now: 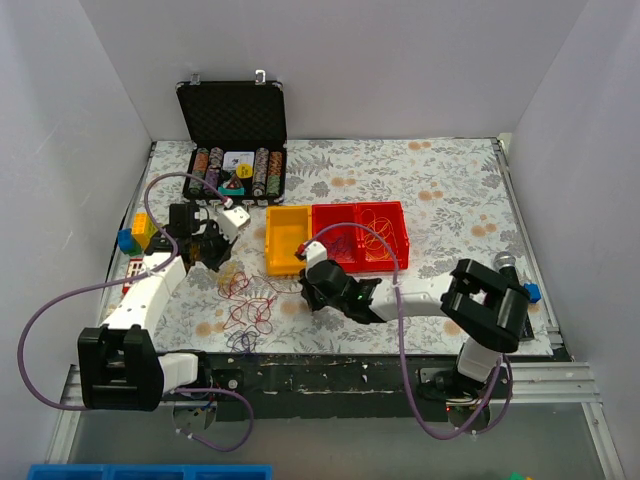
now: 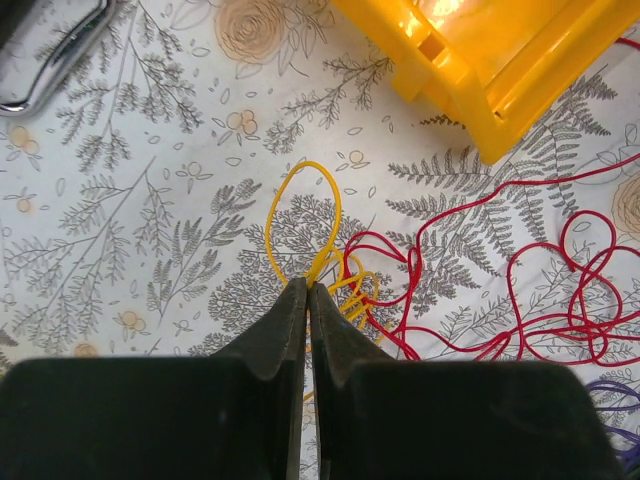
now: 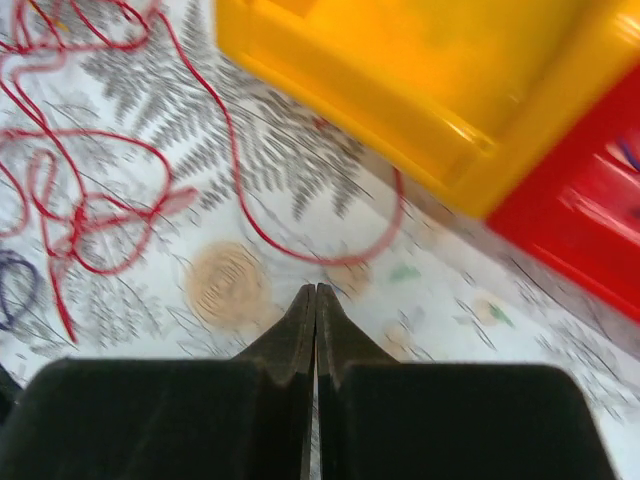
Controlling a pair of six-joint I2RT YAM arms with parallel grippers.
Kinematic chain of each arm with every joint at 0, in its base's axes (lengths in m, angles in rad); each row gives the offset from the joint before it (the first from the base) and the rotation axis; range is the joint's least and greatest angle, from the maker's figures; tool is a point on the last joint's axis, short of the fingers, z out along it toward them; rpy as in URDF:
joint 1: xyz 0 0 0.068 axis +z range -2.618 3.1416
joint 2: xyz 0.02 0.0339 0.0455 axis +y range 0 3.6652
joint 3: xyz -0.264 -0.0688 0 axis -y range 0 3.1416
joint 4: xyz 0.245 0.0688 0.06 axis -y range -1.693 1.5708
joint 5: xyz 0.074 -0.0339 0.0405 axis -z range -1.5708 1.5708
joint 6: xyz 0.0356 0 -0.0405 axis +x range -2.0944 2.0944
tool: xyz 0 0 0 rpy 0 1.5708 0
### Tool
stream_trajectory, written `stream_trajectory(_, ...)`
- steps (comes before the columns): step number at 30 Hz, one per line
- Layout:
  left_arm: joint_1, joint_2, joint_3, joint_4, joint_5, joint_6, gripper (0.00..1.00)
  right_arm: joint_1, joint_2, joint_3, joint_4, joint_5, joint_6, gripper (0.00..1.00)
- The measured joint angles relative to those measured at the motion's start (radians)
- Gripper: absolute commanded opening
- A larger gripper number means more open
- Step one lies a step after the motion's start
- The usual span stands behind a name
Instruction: Untangle the cables
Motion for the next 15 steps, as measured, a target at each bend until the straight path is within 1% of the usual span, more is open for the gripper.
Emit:
stream_trajectory(7,0.000,-0.039,0.022,-0.002,-0.006,-0.004,0.00,-0.008,-0.217,-0.167,-0.088,0.120,0.024,0.01)
stream_trajectory(8,0.000,-0.040,0.027,-0.004,-0.005,-0.010,0.00,-0.009,-0.233,-0.173,-0.089,0.123,0.024,0.05)
stream_trajectory(9,0.000,-0.040,0.037,-0.010,-0.002,-0.016,0.00,-0.010,-0.248,-0.175,-0.089,0.122,0.024,0.18)
stream_trajectory(11,0.000,-0.040,0.056,-0.019,0.009,-0.027,0.00,-0.011,-0.254,-0.174,-0.066,0.101,0.023,0.35)
stream_trajectory(12,0.000,-0.042,0.064,-0.022,0.015,-0.034,0.00,-0.011,-0.251,-0.169,-0.059,0.084,0.022,0.42)
stream_trajectory(15,0.000,-0.057,0.076,-0.034,0.029,-0.045,0.00,-0.011,-0.205,-0.119,-0.024,0.010,0.002,0.56)
